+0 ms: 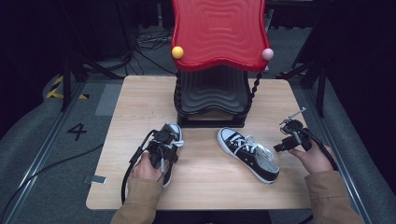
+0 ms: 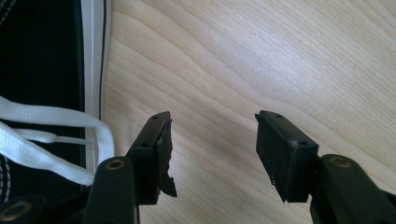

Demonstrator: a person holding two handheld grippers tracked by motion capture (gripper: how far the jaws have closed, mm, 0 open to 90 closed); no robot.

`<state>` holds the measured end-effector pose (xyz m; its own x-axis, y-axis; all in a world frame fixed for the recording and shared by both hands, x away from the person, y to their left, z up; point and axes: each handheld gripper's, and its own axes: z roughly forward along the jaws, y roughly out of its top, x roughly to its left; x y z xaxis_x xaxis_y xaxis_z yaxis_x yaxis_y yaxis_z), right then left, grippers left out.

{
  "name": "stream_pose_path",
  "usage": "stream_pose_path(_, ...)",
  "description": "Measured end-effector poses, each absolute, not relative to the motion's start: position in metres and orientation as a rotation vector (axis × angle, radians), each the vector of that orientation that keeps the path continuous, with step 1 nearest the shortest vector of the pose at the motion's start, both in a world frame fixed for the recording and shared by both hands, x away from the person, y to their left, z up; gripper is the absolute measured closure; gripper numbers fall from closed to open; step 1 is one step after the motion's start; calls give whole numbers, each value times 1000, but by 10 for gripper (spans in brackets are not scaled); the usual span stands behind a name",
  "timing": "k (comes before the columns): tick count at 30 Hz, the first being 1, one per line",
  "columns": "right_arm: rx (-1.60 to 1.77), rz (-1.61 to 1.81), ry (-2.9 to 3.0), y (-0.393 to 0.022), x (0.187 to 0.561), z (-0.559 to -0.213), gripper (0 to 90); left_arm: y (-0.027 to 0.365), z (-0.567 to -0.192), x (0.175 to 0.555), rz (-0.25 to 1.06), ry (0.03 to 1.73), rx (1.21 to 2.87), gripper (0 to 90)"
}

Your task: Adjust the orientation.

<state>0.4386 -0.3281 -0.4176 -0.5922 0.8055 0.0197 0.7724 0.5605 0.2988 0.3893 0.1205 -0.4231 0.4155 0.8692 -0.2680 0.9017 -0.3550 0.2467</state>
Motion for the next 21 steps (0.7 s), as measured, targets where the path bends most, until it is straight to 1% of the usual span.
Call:
stream_pose_path(5,1369,413,2660,-331,436,-419,459,116,-425,391,-61,1498,2332,750)
stream_pose_path(8,1363,410,2661,-331,435,-420,458,110,-431,394,-51,1482,2375,759)
stream_pose_path(9,1364,410,2661,-331,435,-420,458,110,-431,393,-26,1470,2380,764)
stream_pose_path(14,1364,409,2659,-332,435,-421,458,111,-427,389,0,1461,2378,803)
stream_pose_path(18,1362,407,2663,-332,435,-422,459,111,-418,383,97,1448,2400,844)
stream_pose_path(21,1360,407,2662,-331,436,-421,459,114,-411,379,90,1434,2382,859)
